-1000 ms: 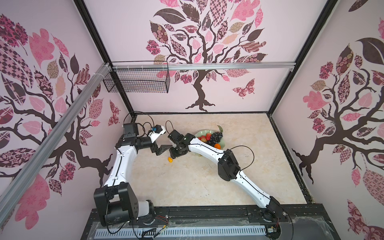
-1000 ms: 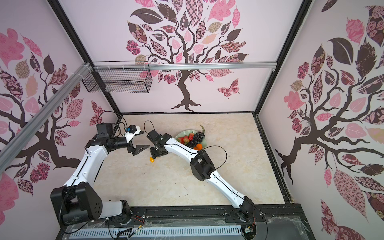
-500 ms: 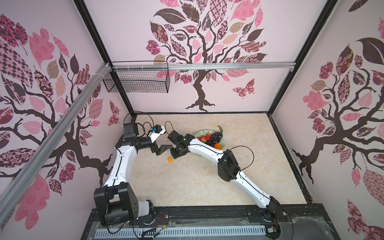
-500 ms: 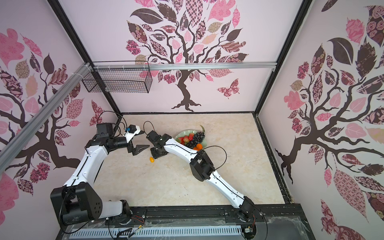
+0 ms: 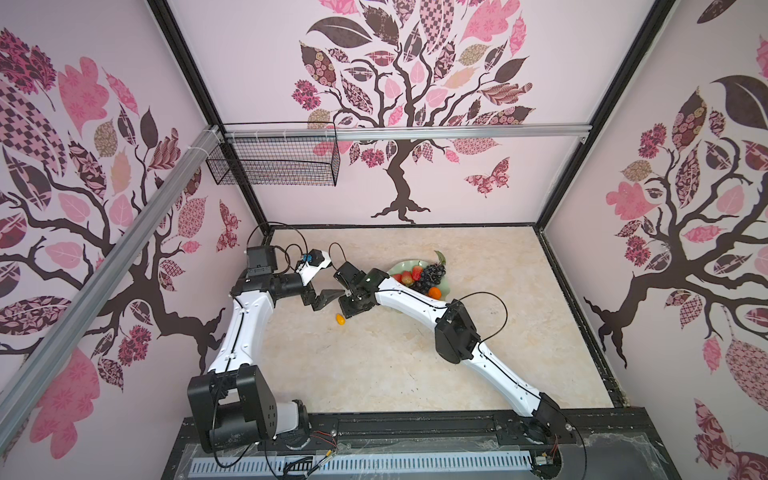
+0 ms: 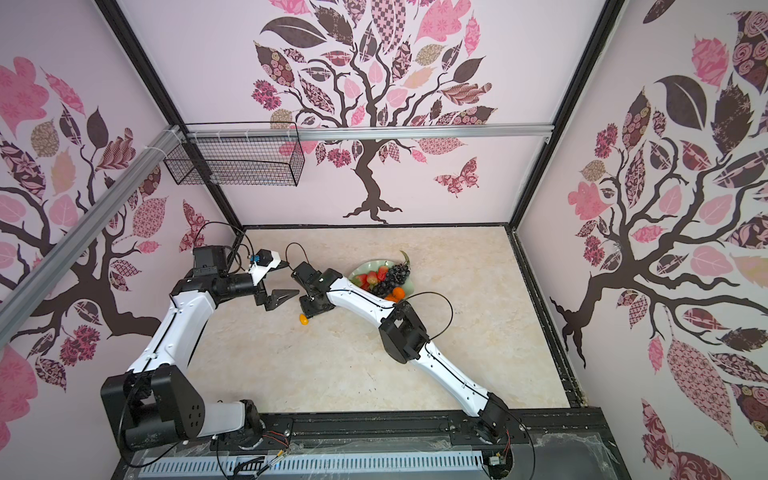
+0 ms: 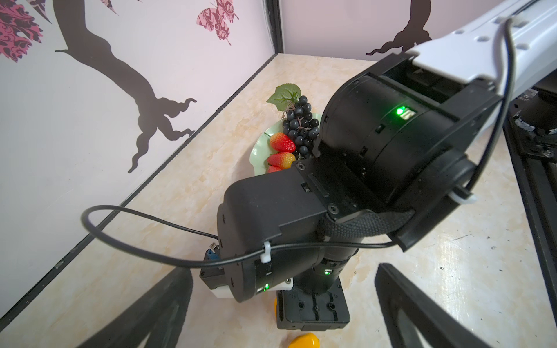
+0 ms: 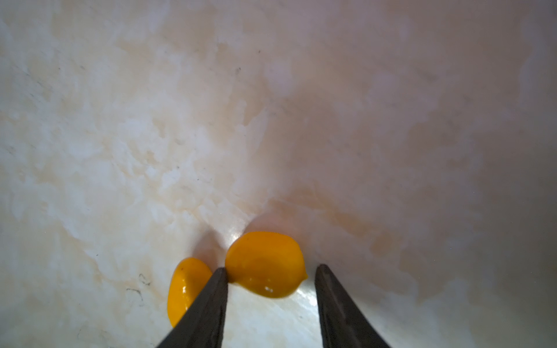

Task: Place and organize the fake fruits in the fruit bowl
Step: 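Lower the right gripper onto the larger yellow fruit and close it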

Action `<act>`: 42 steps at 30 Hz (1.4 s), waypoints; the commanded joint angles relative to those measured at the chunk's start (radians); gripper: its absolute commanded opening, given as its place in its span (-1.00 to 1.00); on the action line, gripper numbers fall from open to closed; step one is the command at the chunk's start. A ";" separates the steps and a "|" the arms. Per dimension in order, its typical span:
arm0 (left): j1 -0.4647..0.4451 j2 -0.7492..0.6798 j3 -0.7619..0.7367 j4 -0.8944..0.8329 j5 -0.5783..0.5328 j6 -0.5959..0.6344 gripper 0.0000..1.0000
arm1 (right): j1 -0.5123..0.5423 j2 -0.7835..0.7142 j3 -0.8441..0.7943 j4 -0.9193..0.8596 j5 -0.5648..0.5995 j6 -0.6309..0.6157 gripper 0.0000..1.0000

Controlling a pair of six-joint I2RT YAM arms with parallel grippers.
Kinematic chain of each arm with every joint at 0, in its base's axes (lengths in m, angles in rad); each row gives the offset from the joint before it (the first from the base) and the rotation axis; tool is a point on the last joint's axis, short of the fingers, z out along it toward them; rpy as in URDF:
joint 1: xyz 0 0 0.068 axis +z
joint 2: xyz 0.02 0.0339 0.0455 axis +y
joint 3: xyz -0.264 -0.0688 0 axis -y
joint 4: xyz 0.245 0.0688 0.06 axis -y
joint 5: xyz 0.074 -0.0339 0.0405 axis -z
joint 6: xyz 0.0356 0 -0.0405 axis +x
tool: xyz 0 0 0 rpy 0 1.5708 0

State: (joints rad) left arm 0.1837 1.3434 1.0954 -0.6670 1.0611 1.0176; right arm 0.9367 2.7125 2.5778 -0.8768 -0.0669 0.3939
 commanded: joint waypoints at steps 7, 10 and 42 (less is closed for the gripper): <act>0.004 0.001 0.027 0.004 0.024 -0.010 0.97 | 0.004 0.085 -0.048 -0.049 0.049 -0.006 -0.12; 0.005 0.002 0.027 0.002 0.025 -0.011 0.97 | 0.004 0.068 -0.059 -0.034 0.051 -0.006 -0.18; 0.004 0.003 0.028 0.007 0.041 -0.017 0.97 | -0.033 -0.297 -0.264 0.082 -0.028 -0.030 -0.13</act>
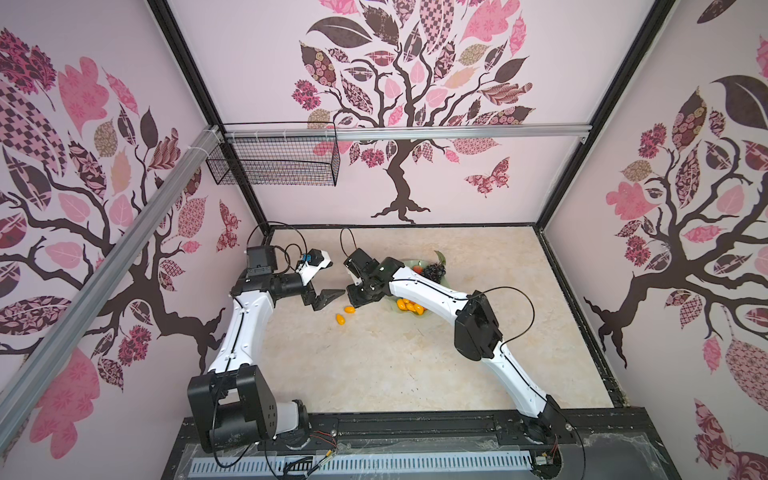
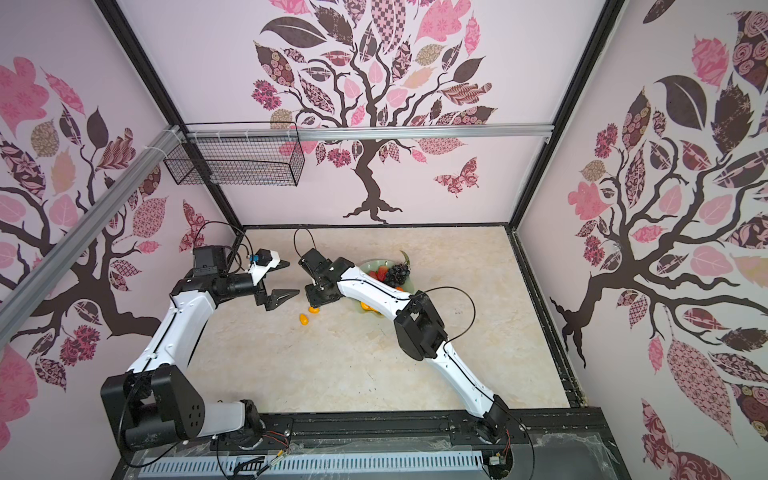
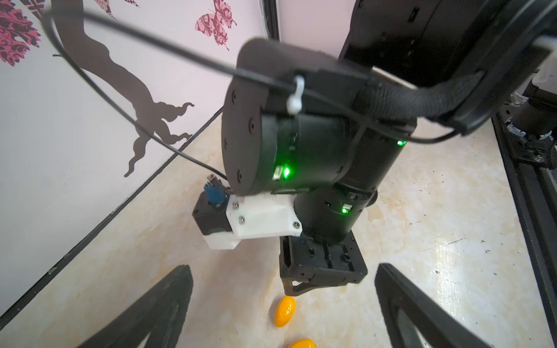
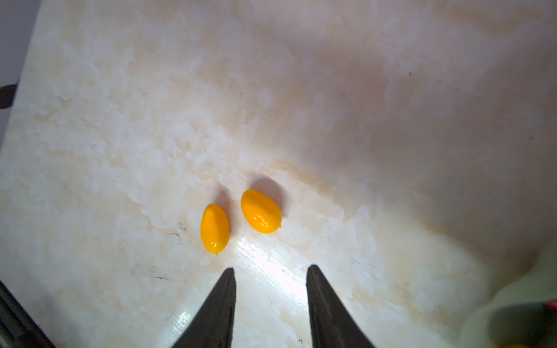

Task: Place and organize the fake fruits in the fruit bowl
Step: 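Lower the right gripper onto the larger yellow fruit and close it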

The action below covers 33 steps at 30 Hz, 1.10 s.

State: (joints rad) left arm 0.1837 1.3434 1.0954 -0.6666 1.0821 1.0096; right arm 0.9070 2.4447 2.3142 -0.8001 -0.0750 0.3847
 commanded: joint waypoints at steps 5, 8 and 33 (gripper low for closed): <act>0.010 0.000 0.027 0.022 -0.008 -0.029 0.97 | -0.005 0.042 0.041 0.006 -0.041 -0.076 -0.07; 0.033 0.000 0.021 0.022 -0.007 -0.020 0.97 | -0.006 0.087 0.066 0.007 -0.051 -0.093 -0.04; 0.039 0.006 0.025 0.036 0.028 -0.043 0.97 | -0.011 0.258 0.204 -0.013 -0.093 -0.115 0.13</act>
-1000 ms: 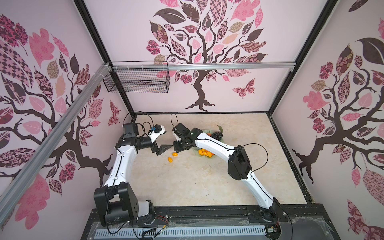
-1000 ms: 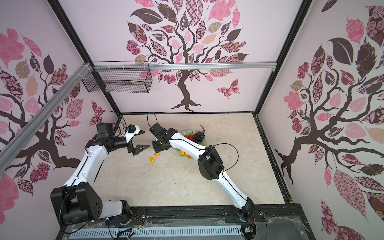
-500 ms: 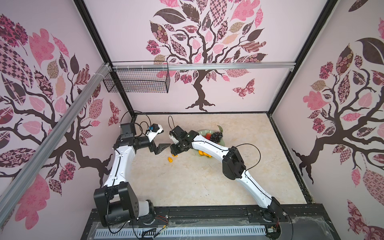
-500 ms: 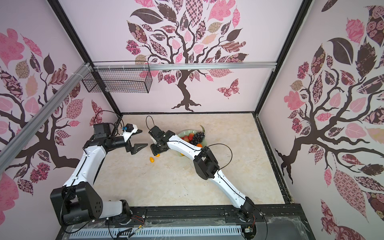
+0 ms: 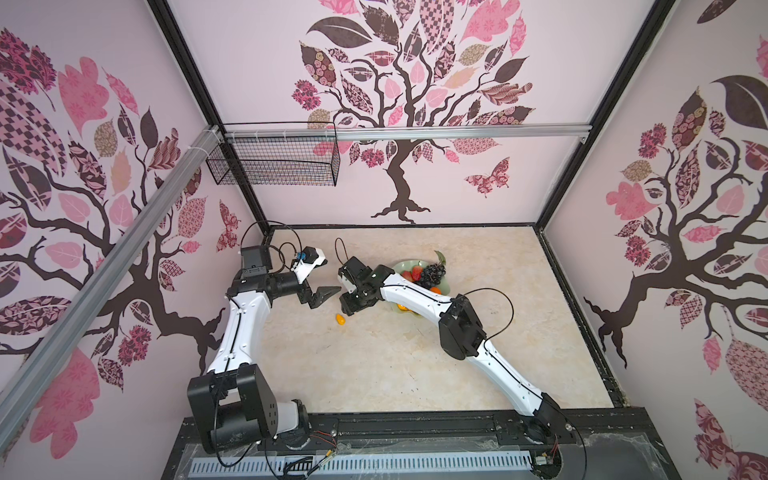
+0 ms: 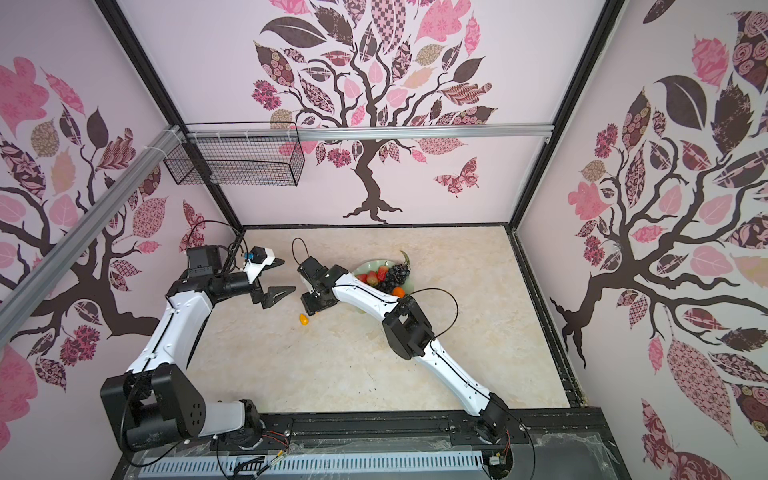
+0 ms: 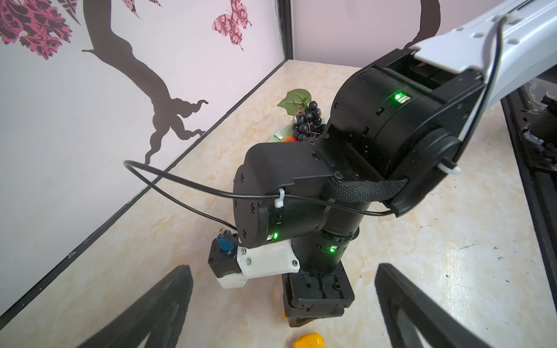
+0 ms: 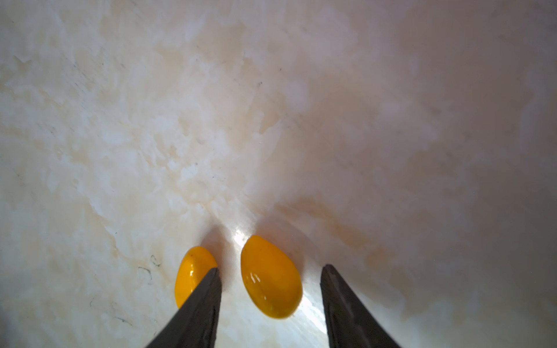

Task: Place and organize the fake fruits in the fruit bowl
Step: 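Lower the right gripper onto the larger yellow fruit and close it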

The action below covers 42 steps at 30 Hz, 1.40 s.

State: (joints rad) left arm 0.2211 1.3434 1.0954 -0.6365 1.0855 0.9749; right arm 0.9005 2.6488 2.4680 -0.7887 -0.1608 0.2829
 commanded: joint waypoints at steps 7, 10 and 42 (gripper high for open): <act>0.002 0.005 0.025 0.008 0.026 -0.010 0.97 | -0.006 0.072 0.055 -0.031 -0.017 -0.011 0.10; 0.003 0.005 0.026 0.008 0.025 -0.012 0.97 | -0.007 0.076 0.055 -0.033 -0.019 -0.011 0.09; 0.001 0.011 0.025 0.010 0.027 -0.016 0.97 | -0.010 -0.014 -0.031 0.003 -0.026 0.009 -0.35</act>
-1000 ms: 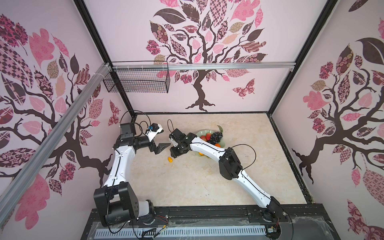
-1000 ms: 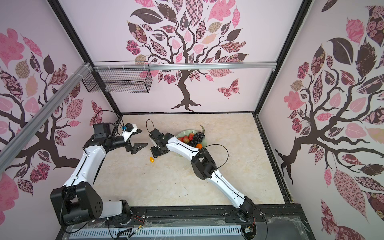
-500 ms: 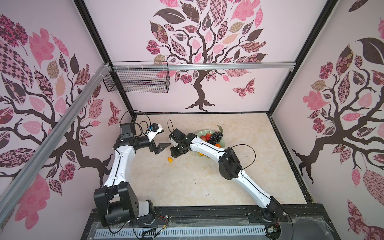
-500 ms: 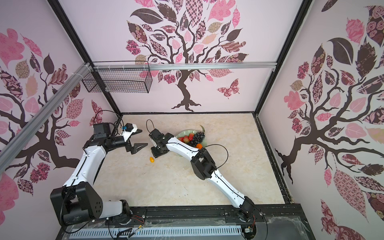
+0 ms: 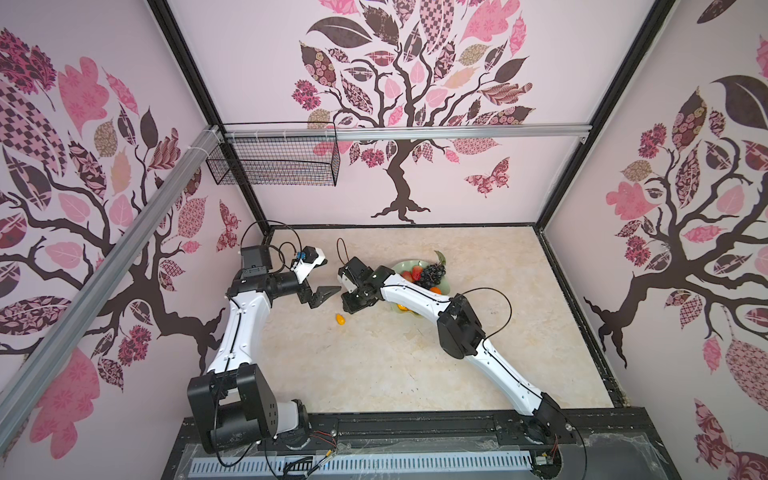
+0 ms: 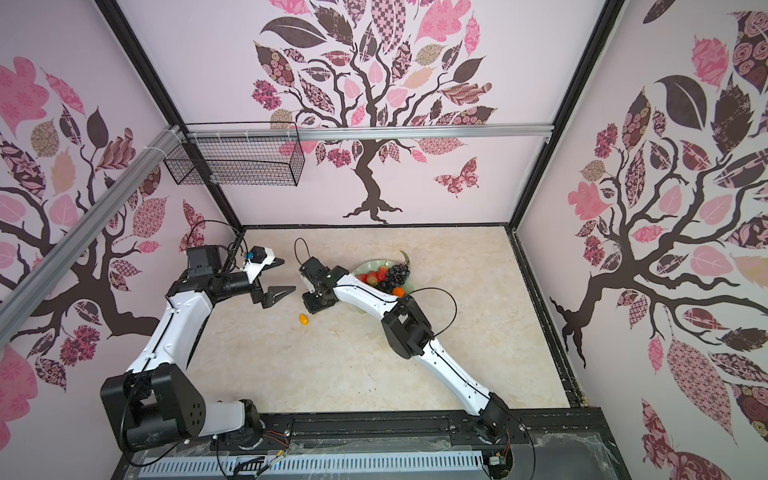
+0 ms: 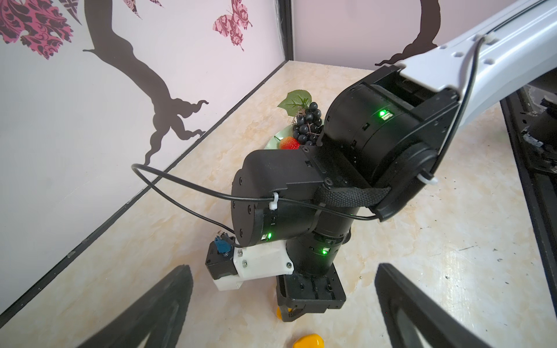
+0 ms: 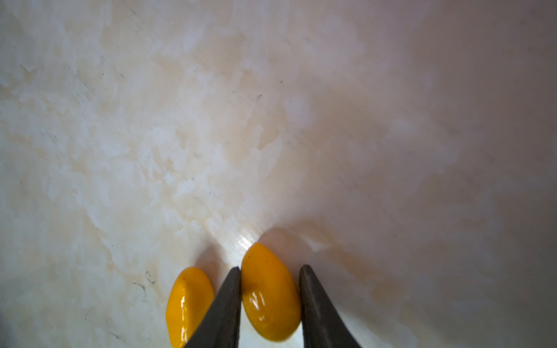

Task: Place and organize the fake fruits in the fruit bowl
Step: 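Lower the right gripper onto the larger yellow fruit and close it, then carry the yellow fruit with the right gripper over the bowl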

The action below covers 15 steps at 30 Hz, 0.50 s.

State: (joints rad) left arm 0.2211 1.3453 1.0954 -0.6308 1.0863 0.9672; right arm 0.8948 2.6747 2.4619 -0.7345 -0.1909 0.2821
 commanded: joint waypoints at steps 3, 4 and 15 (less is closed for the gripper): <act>0.002 0.010 0.027 0.003 0.038 -0.007 0.97 | -0.015 -0.082 -0.026 -0.038 -0.033 0.036 -0.37; 0.001 0.010 0.029 0.003 0.045 -0.007 0.97 | -0.019 -0.097 -0.026 -0.035 -0.039 0.042 -0.37; -0.067 0.008 0.021 0.046 0.089 -0.050 0.97 | -0.067 -0.405 -0.268 0.041 -0.043 0.072 -0.40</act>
State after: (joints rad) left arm 0.1822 1.3472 1.0954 -0.5877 1.1606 0.9199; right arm 0.8429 2.4283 2.2612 -0.7223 -0.2325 0.3382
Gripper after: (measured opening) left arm 0.985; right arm 0.301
